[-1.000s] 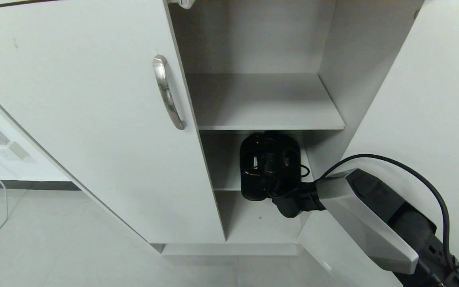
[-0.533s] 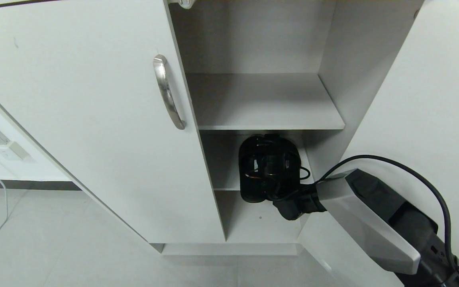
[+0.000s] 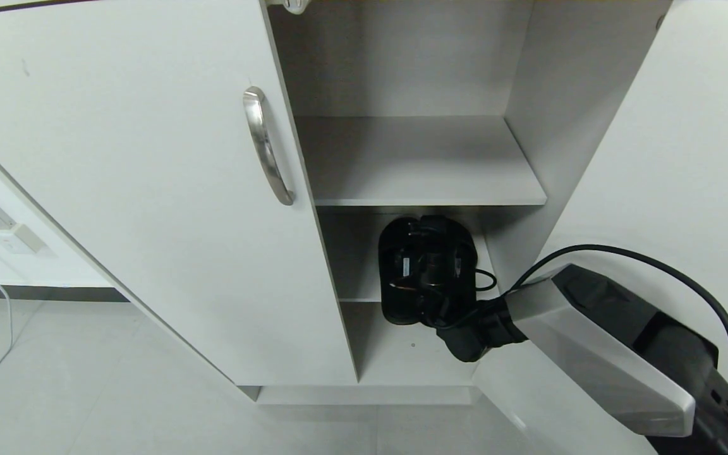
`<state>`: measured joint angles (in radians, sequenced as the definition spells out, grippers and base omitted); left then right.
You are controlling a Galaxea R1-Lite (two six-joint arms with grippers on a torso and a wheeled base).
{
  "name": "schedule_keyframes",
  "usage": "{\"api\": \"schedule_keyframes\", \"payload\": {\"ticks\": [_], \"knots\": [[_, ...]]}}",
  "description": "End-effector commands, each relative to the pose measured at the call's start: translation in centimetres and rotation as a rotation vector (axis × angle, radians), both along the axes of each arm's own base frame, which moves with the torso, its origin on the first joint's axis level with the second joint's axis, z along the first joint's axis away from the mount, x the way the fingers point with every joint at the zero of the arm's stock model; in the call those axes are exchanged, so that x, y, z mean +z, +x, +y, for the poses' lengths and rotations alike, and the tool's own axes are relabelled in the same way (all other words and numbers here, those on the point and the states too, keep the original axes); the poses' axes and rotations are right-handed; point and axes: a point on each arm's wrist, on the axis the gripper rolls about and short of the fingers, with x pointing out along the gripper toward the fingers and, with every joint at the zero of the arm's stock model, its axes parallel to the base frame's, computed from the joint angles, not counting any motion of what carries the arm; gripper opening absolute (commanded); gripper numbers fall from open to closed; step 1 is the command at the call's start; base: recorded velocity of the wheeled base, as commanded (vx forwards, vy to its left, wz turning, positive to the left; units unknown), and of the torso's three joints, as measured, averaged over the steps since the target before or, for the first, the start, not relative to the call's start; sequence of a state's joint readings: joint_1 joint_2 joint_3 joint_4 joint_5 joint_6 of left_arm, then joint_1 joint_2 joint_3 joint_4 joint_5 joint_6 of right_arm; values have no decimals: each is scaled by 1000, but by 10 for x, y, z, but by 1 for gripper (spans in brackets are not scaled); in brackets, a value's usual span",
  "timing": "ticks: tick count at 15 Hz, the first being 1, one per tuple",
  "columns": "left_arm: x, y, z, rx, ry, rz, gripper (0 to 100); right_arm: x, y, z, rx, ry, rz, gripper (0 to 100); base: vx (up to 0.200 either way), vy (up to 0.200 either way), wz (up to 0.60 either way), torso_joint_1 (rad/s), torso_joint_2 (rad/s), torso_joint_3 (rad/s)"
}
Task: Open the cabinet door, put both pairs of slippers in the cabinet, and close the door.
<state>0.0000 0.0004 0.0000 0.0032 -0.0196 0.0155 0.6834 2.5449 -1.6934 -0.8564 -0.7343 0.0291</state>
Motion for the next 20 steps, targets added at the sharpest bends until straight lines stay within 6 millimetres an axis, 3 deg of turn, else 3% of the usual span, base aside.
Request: {"api": "schedule_keyframes", "payload": {"ticks": [1, 5, 10, 11, 15, 20], "knots": [[0, 0, 0, 0, 0, -1, 0, 4, -14, -2, 14, -1, -1, 100, 0, 0, 0, 0, 0, 0], [0, 0, 0, 0, 0, -1, 0, 15, -45, -8, 46, 18, -23, 100, 0, 0, 0, 0, 0, 0], [0, 0, 0, 0, 1, -1, 0, 18, -127, -18, 171, -31, 29, 100, 0, 0, 0, 0, 0, 0], [0, 0, 0, 0, 1, -1, 0, 20, -136, -19, 186, -36, 25, 100, 0, 0, 0, 0, 0, 0], [0, 0, 0, 0, 0, -1, 0, 18, -146, -13, 214, -60, 29, 100, 0, 0, 0, 0, 0, 0], [0, 0, 0, 0, 0, -1, 0, 18, -152, -9, 231, -62, 31, 100, -200, 0, 0, 5, 2, 1]]}}
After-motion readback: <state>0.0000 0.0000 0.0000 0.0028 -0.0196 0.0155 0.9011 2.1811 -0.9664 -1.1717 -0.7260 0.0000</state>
